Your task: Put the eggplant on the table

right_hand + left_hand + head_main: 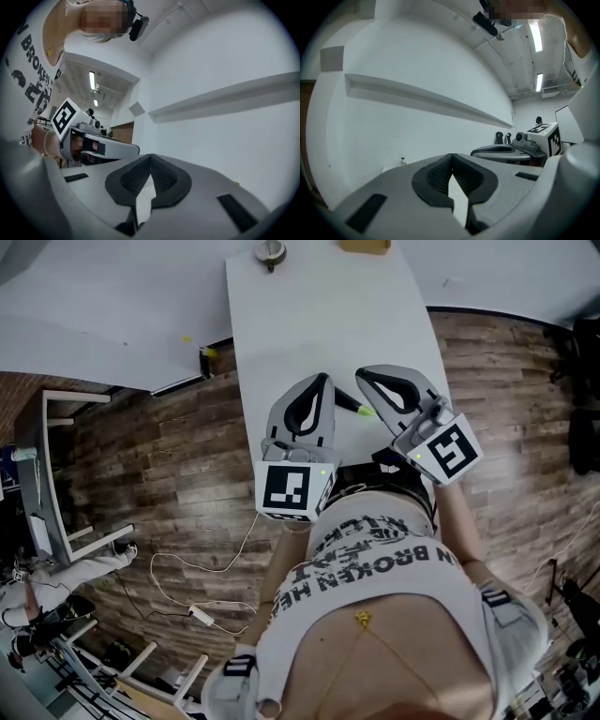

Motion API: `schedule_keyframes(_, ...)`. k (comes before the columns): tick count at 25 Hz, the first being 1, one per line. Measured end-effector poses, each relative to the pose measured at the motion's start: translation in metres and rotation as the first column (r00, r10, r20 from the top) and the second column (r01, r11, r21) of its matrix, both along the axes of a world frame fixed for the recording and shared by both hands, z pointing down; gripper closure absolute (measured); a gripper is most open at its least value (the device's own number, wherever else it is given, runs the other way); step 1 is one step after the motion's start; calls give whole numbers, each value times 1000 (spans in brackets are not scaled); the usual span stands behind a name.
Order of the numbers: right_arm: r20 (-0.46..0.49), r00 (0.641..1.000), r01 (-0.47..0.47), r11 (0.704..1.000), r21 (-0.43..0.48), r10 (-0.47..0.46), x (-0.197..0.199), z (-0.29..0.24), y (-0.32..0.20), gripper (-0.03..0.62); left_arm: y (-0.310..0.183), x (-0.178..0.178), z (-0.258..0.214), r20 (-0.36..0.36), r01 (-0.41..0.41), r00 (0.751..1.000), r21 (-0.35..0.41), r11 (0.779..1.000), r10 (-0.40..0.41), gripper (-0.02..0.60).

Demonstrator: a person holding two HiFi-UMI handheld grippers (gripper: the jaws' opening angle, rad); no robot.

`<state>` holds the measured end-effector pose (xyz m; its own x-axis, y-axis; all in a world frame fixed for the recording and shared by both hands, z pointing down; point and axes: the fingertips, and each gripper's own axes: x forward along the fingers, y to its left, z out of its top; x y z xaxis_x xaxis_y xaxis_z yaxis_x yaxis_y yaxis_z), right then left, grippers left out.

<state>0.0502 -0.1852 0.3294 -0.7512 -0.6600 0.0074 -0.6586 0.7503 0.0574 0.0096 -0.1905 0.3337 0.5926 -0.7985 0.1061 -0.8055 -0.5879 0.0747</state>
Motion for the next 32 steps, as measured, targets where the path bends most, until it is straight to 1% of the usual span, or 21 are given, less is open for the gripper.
schedule_keyframes(8,7,1000,-7,999,38,7,-2,-21,6,586,3,0,-12,-12,-11,1000,36,999,11,575)
schedule_keyframes(14,-10,1000,-8,999,33,8,-2,-19,5,586,3,0,-11,-11,-10,1000,32,999,11,575)
schedule_keyframes(32,-20,1000,-20,1000,21,20,5,-15,6,586,6,3,-9,-3,-11,1000,28,1000,11,575)
